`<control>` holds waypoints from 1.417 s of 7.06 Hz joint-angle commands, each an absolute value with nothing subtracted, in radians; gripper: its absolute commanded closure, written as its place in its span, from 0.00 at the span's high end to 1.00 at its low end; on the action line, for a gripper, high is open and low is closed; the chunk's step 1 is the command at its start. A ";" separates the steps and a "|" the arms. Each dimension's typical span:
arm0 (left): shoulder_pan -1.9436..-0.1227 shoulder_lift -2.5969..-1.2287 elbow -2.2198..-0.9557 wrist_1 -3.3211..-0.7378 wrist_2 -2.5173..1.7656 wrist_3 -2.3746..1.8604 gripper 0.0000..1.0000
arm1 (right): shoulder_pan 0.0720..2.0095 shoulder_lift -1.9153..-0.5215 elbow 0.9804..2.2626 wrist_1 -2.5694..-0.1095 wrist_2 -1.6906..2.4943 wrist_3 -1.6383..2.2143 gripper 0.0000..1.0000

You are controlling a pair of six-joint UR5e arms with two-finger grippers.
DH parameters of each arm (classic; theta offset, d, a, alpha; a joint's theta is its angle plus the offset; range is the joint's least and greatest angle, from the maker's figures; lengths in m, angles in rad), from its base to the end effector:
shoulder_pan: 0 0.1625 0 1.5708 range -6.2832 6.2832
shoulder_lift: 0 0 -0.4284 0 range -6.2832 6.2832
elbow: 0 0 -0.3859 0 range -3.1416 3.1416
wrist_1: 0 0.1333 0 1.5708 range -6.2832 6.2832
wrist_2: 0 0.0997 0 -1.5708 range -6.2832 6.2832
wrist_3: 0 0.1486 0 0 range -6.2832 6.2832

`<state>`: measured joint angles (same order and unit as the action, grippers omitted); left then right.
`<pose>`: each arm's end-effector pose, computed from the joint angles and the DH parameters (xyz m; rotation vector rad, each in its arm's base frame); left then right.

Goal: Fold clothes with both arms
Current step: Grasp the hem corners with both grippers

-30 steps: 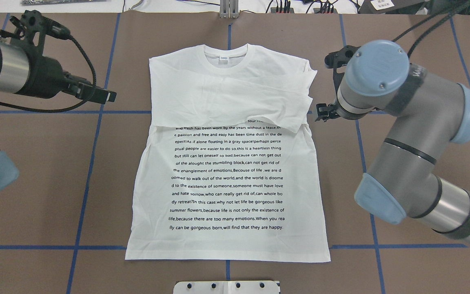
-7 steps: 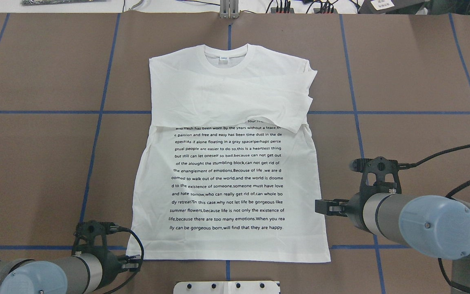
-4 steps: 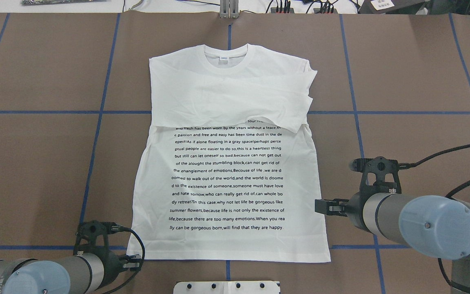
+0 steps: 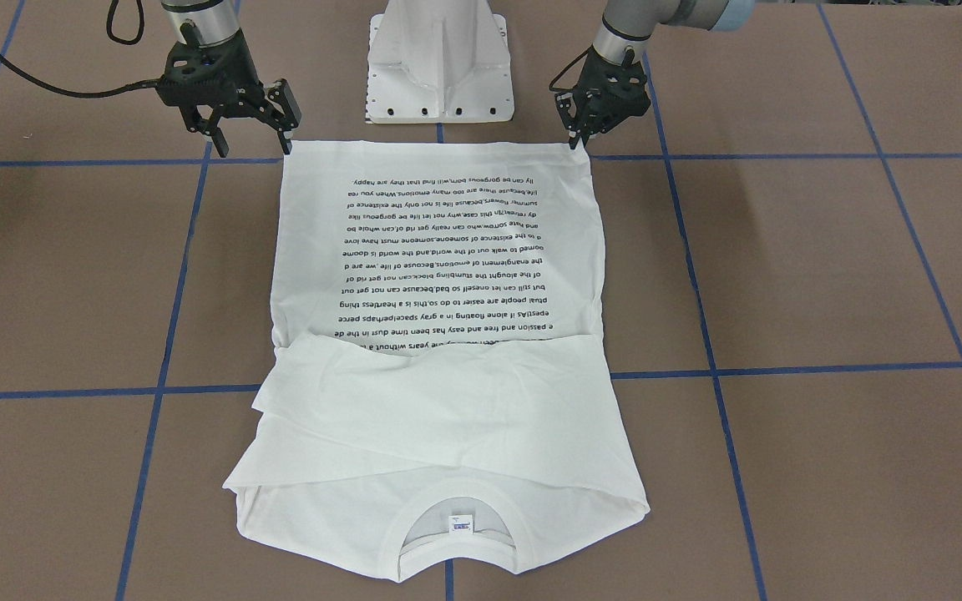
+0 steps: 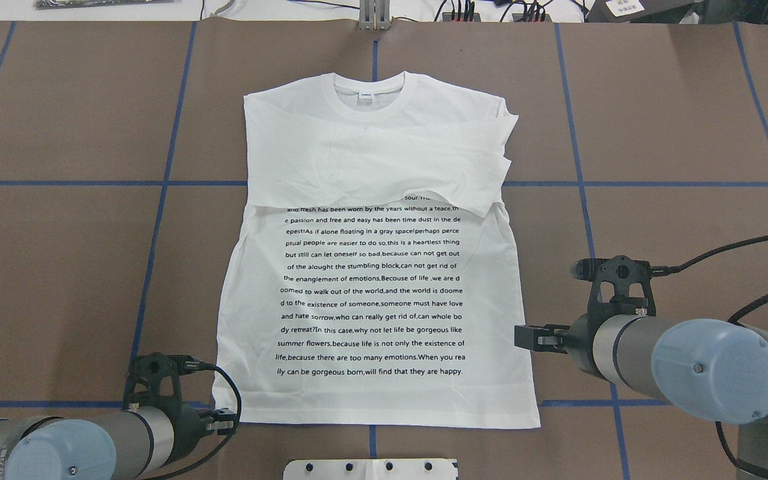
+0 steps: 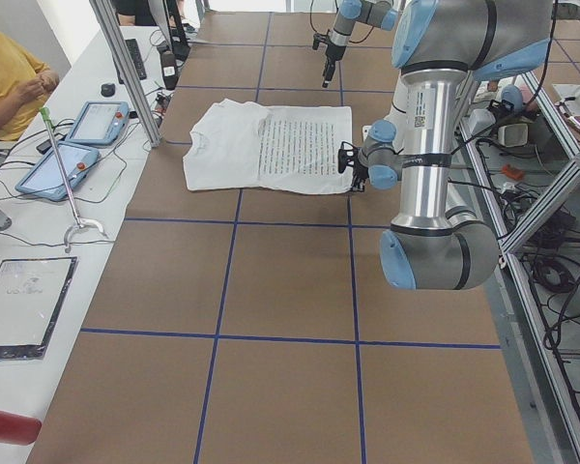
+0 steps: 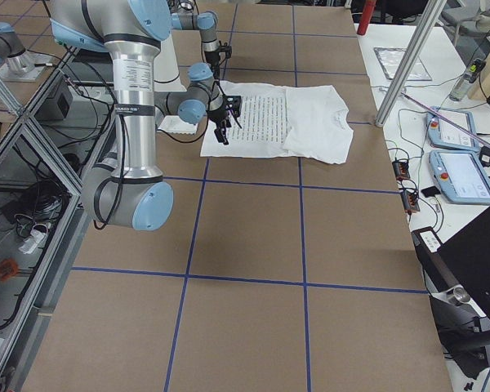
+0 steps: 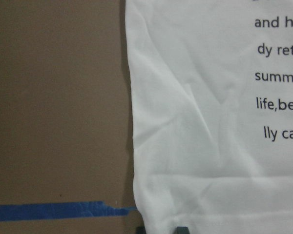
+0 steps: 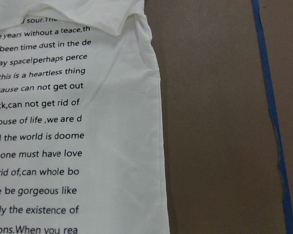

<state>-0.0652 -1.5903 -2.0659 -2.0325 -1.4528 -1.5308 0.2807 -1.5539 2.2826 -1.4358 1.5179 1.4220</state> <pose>0.5114 -0.1845 0.4009 0.1596 0.9682 -0.0807 -0.4151 -0.2666 0.3545 0.2327 -0.8339 0.1464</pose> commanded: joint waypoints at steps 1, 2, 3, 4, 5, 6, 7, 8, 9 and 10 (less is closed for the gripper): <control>-0.074 -1.591 -2.071 -2.033 -1.437 -1.531 0.00 | 0.281 -1.554 2.283 -1.436 1.517 1.422 1.00; -0.083 -1.591 -2.082 -2.034 -1.439 -1.532 0.00 | 0.278 -1.555 2.281 -1.434 1.519 1.425 1.00; -0.089 -1.589 -2.133 -2.034 -1.440 -1.532 0.00 | 0.262 -1.555 2.281 -1.428 1.519 1.460 1.00; -0.103 -1.588 -2.187 -2.034 -1.443 -1.532 0.00 | 0.230 -1.562 2.280 -1.384 1.487 1.503 1.00; -0.110 -1.586 -2.230 -2.034 -1.445 -1.529 0.00 | 0.171 -1.597 2.273 -1.323 1.423 1.567 1.00; -0.130 -1.588 -2.246 -2.034 -1.443 -1.523 0.00 | 0.093 -1.641 2.266 -1.249 1.335 1.644 1.00; -0.144 -1.585 -2.267 -2.034 -1.442 -1.523 0.00 | 0.021 -1.646 2.241 -1.244 1.251 1.701 1.00; -0.144 -1.579 -2.267 -2.036 -1.436 -1.525 0.00 | -0.033 -1.644 2.199 -1.243 1.174 1.718 0.97; -0.144 -1.577 -2.267 -2.036 -1.419 -1.526 0.00 | -0.069 -1.644 2.185 -1.243 1.155 1.758 0.87; -0.144 -1.575 -2.269 -2.036 -1.396 -1.526 0.00 | -0.092 -1.651 2.169 -1.243 1.141 1.776 0.84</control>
